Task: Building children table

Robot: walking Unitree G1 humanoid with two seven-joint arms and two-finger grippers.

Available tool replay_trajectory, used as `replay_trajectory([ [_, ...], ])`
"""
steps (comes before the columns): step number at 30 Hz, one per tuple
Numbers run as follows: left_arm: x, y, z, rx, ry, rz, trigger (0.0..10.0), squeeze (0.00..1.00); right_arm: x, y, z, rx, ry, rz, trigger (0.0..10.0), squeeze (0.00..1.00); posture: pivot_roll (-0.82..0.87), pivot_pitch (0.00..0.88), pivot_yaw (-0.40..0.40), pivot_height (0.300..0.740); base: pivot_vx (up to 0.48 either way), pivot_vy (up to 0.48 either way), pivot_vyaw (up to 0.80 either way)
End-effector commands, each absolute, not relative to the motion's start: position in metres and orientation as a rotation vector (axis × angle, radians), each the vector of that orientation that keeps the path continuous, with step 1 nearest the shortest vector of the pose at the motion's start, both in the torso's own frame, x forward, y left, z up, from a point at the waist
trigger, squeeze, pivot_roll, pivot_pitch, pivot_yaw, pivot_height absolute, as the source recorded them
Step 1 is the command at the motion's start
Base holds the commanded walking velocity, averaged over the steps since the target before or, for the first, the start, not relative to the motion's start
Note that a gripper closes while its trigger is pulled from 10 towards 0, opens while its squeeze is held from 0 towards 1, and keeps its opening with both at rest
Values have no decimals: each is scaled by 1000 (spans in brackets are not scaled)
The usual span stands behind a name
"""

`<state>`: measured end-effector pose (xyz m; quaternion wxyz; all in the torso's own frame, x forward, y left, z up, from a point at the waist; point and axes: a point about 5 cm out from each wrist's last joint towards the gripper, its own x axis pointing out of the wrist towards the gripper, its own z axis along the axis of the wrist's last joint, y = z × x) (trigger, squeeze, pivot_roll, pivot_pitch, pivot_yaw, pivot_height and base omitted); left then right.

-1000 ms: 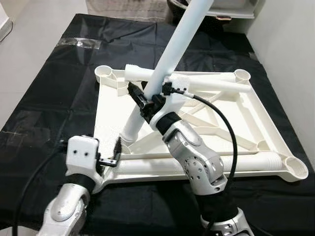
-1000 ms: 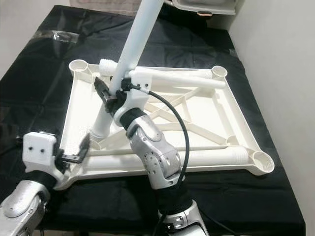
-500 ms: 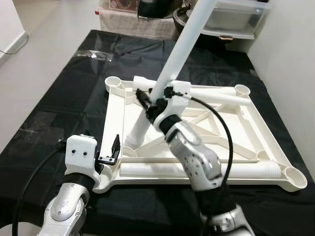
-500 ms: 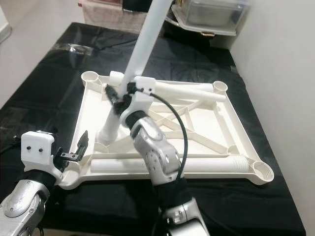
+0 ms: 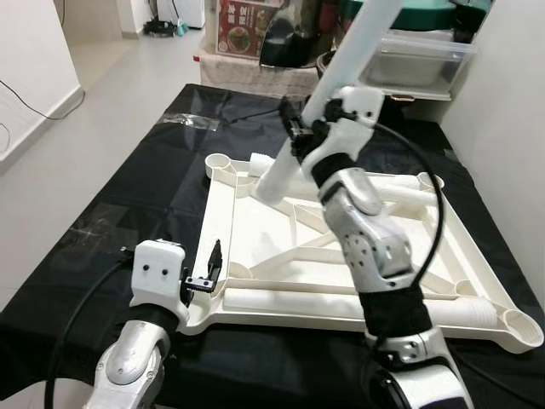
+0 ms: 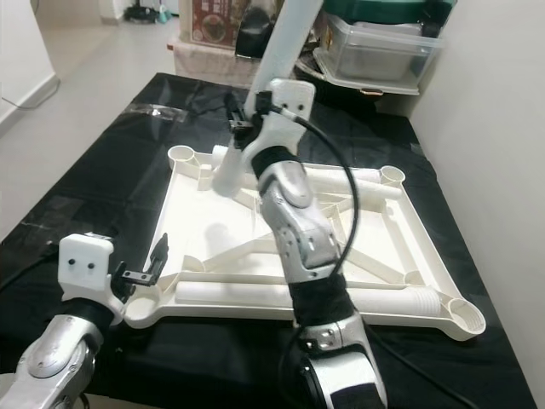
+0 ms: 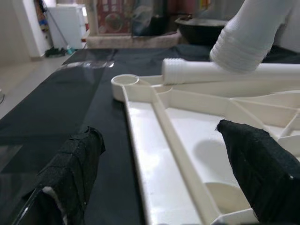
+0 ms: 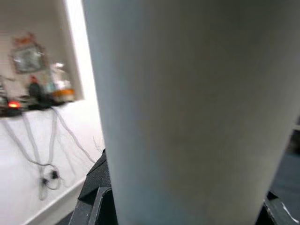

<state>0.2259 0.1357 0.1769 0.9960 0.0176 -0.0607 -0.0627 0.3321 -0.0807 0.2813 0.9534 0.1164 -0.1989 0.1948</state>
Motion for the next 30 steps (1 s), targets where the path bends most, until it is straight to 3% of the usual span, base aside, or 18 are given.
replay_trajectory([
  [1, 227, 133, 173, 30, -107, -132, 10000, 0, 329, -81, 282, 239, -419, 413, 10000, 0, 91, 18, -93, 740, 0, 0, 0],
  [4, 227, 133, 172, 26, -105, -136, 10000, 0, 329, -82, 279, 243, -413, 408, 10000, 0, 91, 18, -93, 740, 0, 0, 0],
  [18, 231, 135, 170, 46, -103, -126, 10000, 0, 329, -93, 259, 221, -364, 343, 10000, 0, 89, 12, -89, 740, 0, 475, 0],
  [30, 230, 134, 168, 61, -98, -113, 10000, 0, 330, -93, 258, 222, -351, 344, 10000, 0, 86, 44, -89, 740, 0, 0, 0],
])
